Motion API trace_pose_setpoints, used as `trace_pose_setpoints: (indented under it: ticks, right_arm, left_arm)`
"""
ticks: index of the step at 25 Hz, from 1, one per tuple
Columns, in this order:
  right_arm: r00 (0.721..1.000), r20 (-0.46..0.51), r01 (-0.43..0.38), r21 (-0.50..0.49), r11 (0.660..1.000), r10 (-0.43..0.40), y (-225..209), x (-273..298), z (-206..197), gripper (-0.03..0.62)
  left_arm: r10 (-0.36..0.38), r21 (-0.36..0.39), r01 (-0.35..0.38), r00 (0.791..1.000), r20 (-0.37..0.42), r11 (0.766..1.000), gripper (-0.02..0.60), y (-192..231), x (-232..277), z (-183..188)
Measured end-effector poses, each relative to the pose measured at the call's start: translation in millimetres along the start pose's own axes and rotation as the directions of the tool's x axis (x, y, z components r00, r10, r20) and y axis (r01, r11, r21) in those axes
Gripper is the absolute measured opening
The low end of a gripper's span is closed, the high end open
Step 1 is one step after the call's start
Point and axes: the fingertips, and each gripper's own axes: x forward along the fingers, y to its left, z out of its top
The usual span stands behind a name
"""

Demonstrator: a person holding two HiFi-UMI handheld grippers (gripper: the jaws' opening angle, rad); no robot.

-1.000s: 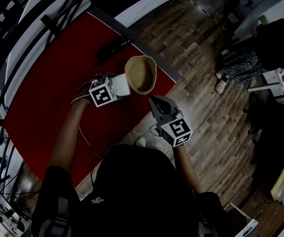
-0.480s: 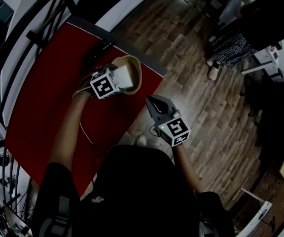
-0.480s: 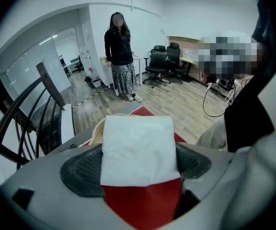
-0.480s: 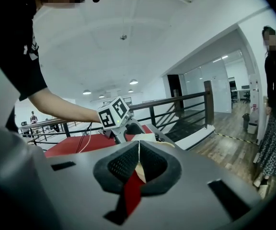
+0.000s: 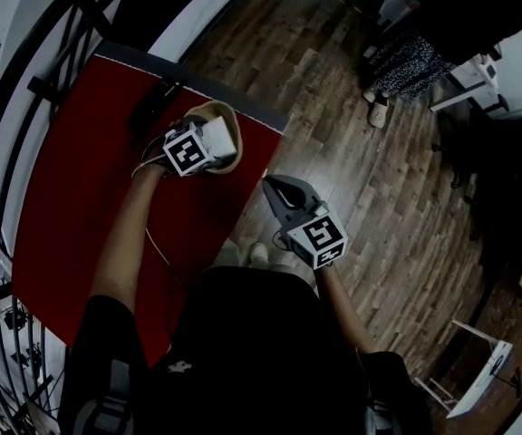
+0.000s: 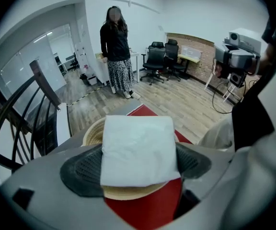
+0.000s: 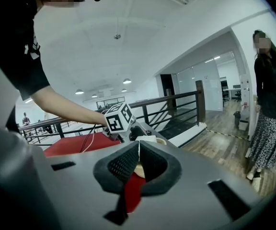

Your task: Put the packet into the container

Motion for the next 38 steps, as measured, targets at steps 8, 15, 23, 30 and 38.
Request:
trace_pose_setpoints:
  ticks: [8,15,23,30,38]
  right_arm:
    - [0.999,-0.018,0.037,0.016,0.999,-0.037,-4,-7,-11,0.021]
    - [0.999,-0.026,0.048,0.02,0.999,-0.048,-5,-9,-14,0.021]
    - [0.999,-0.021,0.037,0.023,0.999,-0.036,-6,-6,-13,0.021]
    - [1.0,-0.01,0.024,0.012,1.0,-0.024,-2,-6,-8,0.022]
    - [1.0,0.009,-0.009,-0.006,1.0,0.009,5,-3,-1,0.021]
  left_arm:
    - [-0.002,0.009,0.002,1.0,-0.002,1.0,0.46,7,28,-9]
    - [-0.003,-0.04,0.004,1.0,0.004,0.999,0.462,10,34,-15]
    - [0.025,-0.046,-0.023,0.999,0.041,0.999,0.468,19,26,-6]
    - [0.046,-0.212,-0.024,0.994,0.098,0.977,0.466,15,1,-15]
    - [0.139,-0.32,-0.064,0.966,0.216,0.945,0.32,-3,-49,-19]
